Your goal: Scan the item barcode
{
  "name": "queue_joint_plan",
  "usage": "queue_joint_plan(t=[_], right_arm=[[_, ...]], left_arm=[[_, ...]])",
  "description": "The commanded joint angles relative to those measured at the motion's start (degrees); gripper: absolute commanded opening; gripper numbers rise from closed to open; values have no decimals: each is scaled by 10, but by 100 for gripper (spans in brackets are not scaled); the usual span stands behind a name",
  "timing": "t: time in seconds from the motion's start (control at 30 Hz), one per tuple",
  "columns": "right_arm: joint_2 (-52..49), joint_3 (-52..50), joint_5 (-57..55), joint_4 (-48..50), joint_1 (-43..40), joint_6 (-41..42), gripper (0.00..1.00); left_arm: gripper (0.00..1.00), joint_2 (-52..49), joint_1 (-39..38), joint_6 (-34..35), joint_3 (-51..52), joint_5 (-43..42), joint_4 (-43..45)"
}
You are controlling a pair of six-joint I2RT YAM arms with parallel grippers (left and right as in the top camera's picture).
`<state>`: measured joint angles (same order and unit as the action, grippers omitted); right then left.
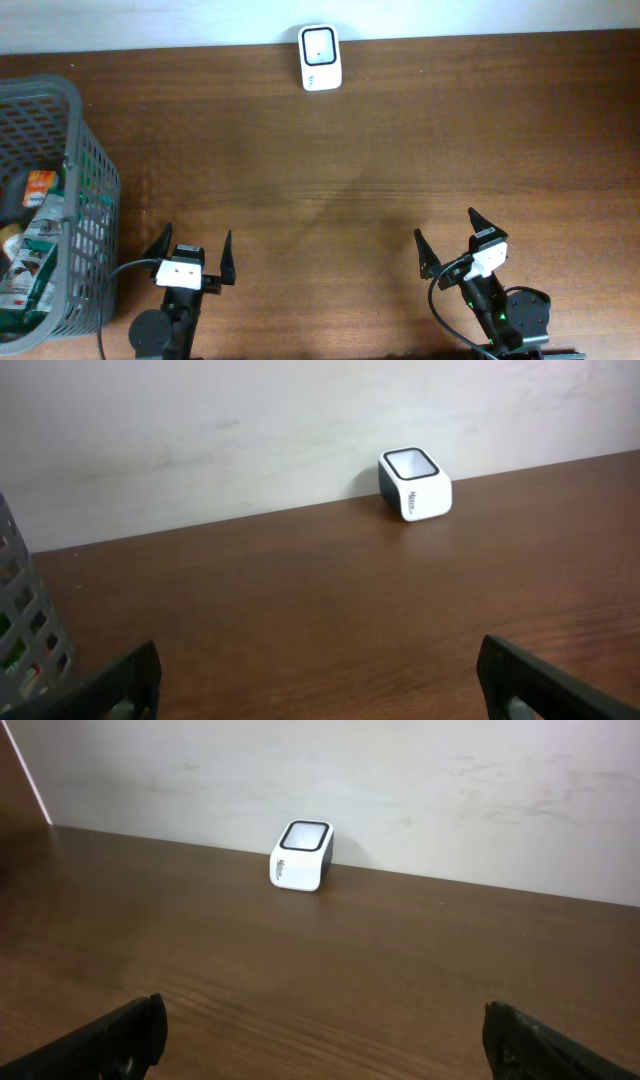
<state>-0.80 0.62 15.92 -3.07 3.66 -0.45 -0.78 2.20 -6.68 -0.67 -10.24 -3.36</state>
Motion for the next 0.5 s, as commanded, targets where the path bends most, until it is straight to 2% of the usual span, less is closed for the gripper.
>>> queue_joint_plan(t=[0.0, 0.2, 0.3, 0.47], right_arm=[[3, 2, -1, -10, -3, -2, 98], [3, 2, -1, -10, -3, -2, 98], [3, 2, -1, -10, -3, -2, 98], [3, 2, -1, -10, -3, -2, 98]], left_arm=[[99, 3, -2, -7, 0, 6, 2], [99, -14, -2, 15, -54, 6, -33], [99, -58, -2, 15, -115, 6, -42], [99, -185, -2, 15, -257, 6, -85]])
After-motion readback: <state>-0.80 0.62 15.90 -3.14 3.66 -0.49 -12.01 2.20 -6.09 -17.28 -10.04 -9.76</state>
